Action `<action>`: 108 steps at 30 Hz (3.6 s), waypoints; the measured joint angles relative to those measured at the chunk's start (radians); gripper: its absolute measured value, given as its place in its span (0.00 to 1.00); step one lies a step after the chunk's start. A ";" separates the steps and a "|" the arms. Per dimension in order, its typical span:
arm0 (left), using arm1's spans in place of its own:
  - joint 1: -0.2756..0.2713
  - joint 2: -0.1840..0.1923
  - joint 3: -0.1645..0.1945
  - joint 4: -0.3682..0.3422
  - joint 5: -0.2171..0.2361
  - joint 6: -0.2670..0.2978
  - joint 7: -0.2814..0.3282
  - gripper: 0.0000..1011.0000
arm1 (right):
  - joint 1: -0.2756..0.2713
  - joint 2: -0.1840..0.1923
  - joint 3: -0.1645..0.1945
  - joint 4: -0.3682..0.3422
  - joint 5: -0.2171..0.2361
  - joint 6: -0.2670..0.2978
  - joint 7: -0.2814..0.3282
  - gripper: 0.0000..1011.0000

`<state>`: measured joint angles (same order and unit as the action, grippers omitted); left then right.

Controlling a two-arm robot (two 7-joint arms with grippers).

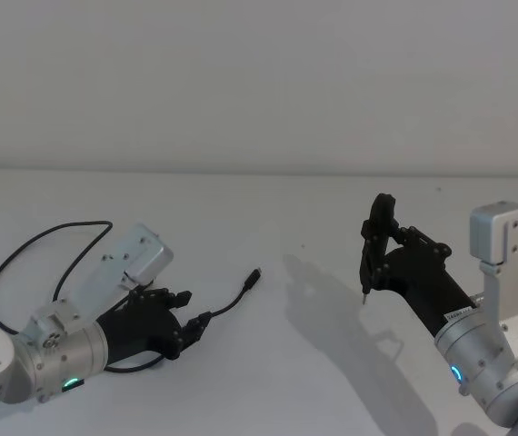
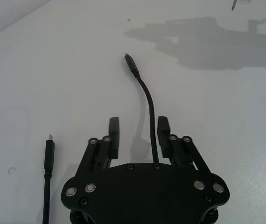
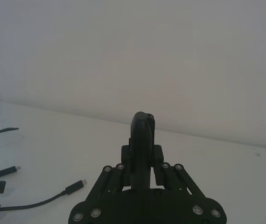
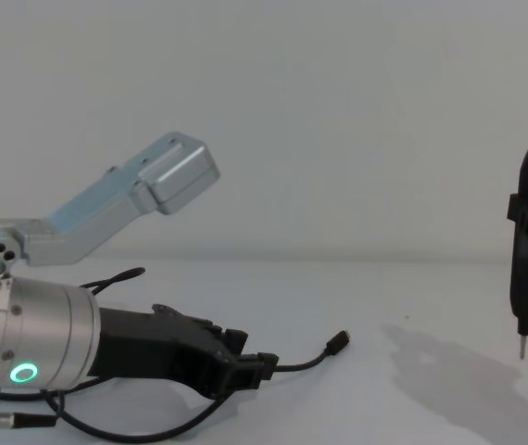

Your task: Pick up the data cable with the one hand.

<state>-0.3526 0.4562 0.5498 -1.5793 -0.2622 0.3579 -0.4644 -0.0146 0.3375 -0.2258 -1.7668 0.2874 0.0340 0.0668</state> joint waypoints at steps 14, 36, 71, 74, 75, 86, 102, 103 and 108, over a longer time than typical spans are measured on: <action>-0.001 -0.002 0.000 0.002 0.001 0.000 -0.001 0.05 | 0.000 0.000 0.000 0.000 0.000 0.000 0.000 0.27; -0.002 -0.003 0.000 0.004 0.001 0.000 -0.001 0.02 | 0.013 0.000 -0.004 0.013 0.012 -0.011 0.041 0.27; -0.002 -0.003 0.000 0.003 0.001 0.000 -0.001 0.02 | 0.200 -0.104 -0.109 0.261 -0.089 -0.158 0.126 0.27; -0.002 -0.003 0.000 0.003 0.001 0.000 -0.001 0.02 | 0.222 -0.118 -0.117 0.290 -0.100 -0.170 0.133 0.27; -0.002 -0.003 0.000 0.003 0.001 0.000 -0.001 0.02 | 0.225 -0.120 -0.119 0.295 -0.101 -0.173 0.133 0.27; -0.002 -0.003 0.000 0.003 0.001 0.000 -0.001 0.02 | 0.279 -0.154 -0.135 0.360 -0.113 -0.196 0.163 0.27; -0.002 -0.003 0.000 0.003 0.001 0.000 -0.001 0.02 | 0.339 -0.189 -0.150 0.444 -0.124 -0.230 0.211 0.27; -0.002 -0.003 0.000 0.003 0.001 0.000 -0.001 0.02 | 0.339 -0.189 -0.150 0.444 -0.124 -0.230 0.211 0.27; -0.002 -0.003 0.000 0.003 0.001 0.000 -0.001 0.02 | 0.353 -0.197 -0.152 0.475 -0.131 -0.250 0.222 0.27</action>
<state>-0.3541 0.4532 0.5498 -1.5760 -0.2616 0.3577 -0.4652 0.3383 0.1408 -0.3779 -1.2920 0.1566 -0.2160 0.2884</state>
